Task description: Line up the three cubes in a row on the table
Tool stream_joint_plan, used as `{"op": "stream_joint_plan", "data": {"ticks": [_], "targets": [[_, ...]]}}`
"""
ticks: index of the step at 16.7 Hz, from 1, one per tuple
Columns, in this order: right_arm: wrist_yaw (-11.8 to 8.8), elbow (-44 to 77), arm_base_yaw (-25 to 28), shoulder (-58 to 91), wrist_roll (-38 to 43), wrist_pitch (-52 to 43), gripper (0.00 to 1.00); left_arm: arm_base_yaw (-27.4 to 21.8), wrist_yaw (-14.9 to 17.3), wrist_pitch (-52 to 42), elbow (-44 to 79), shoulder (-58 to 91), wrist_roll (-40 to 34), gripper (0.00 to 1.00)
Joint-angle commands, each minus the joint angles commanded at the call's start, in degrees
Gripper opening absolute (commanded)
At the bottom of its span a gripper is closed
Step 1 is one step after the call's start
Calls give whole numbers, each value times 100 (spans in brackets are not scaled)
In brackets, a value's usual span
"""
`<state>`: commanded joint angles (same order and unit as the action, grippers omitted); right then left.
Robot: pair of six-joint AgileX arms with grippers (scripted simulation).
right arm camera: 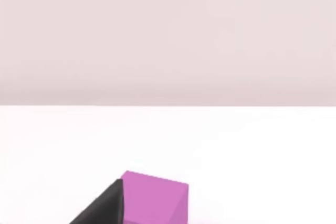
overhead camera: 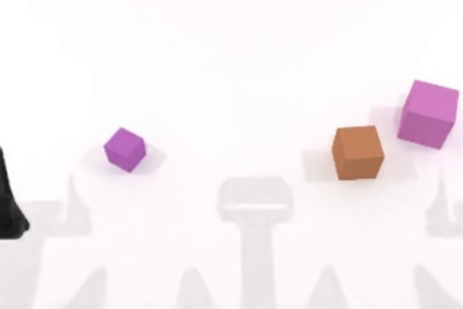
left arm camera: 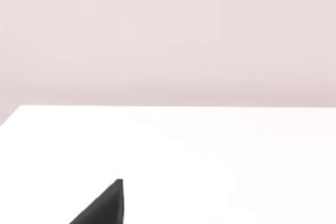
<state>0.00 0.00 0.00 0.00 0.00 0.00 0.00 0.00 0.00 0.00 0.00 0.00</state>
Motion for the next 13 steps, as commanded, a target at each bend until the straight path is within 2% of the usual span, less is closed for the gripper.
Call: {"op": "stream_joint_plan", "data": {"ticks": [4, 7, 13], "targets": [[0, 0, 0, 0, 0, 0, 100, -42, 9, -123, 174, 173, 24, 100], [0, 0, 0, 0, 0, 0, 100, -175, 17, -595, 882, 886, 118, 100], [0, 0, 0, 0, 0, 0, 100, -593, -3, -2272, 3329, 3897, 474, 100]]}}
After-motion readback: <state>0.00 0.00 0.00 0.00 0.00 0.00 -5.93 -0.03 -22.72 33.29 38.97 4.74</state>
